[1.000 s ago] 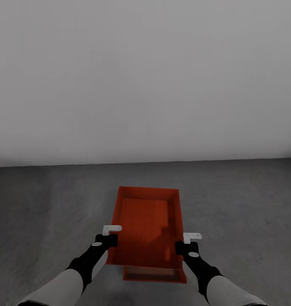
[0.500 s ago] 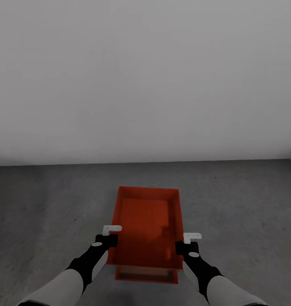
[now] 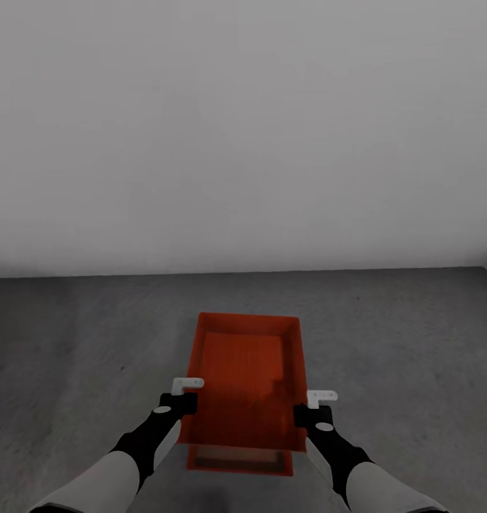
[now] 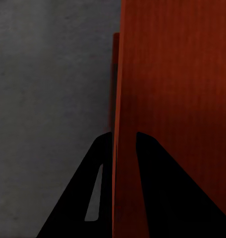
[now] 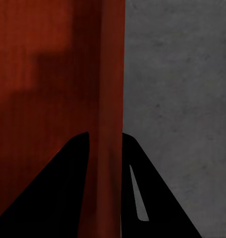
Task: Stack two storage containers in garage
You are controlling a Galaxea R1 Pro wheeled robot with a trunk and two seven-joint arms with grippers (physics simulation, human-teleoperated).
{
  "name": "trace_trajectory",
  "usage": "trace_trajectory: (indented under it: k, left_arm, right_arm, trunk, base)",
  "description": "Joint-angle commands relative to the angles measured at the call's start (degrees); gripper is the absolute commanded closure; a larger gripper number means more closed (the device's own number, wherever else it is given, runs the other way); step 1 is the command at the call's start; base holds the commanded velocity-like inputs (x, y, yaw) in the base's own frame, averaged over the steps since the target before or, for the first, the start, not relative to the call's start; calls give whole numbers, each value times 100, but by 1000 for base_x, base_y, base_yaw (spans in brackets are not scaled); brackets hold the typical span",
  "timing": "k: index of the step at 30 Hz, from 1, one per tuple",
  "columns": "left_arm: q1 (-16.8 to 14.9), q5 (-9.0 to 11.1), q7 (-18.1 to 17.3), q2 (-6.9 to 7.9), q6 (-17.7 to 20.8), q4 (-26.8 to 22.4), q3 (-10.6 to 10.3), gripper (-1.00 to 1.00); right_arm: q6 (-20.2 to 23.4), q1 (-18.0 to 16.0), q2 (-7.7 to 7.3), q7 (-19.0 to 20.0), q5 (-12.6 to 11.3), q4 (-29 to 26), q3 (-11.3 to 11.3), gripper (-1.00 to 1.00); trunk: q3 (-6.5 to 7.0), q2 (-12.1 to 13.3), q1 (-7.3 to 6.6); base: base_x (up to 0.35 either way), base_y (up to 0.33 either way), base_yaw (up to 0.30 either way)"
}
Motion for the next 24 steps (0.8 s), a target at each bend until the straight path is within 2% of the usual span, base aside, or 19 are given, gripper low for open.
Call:
trace_trajectory:
  k: [1, 7, 24]
  left_arm:
    - [-1, -54, 119, 142, -485, -25, -27, 100]
    - [-1, -53, 119, 142, -485, -17, -27, 100]
    - [-1, -49, 123, 148, -485, 23, -27, 100]
  right_arm:
    - [-32, -2, -12, -46, -107, 25, -66, 100]
    - [-32, -2, -13, -46, -107, 25, -66, 100]
    - [-32, -2, -7, -46, -107, 24, -66, 100]
  trunk:
    - [-4, -3, 0]
    - [-4, -3, 0]
    - [-4, -3, 0]
  base:
    - [0, -107, 0]
    - [0, -137, 0]
    - [-21, -5, 0]
